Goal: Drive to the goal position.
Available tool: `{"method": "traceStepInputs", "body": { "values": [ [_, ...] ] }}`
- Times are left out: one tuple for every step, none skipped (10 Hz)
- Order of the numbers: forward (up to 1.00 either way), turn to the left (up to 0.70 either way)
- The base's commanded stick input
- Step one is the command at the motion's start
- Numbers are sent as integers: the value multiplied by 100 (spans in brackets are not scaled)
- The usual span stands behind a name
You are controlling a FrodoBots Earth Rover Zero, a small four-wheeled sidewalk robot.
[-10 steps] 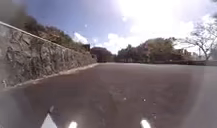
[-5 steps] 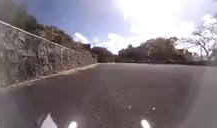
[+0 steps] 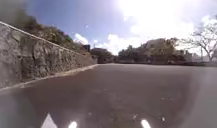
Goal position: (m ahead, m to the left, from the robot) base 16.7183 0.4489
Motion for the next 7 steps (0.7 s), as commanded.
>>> {"method": "traceStepInputs", "body": {
  "values": [
    [50, 0],
    [50, 0],
    [50, 0],
    [50, 0],
    [50, 0],
    [50, 0],
    [50, 0]
  ]
}}
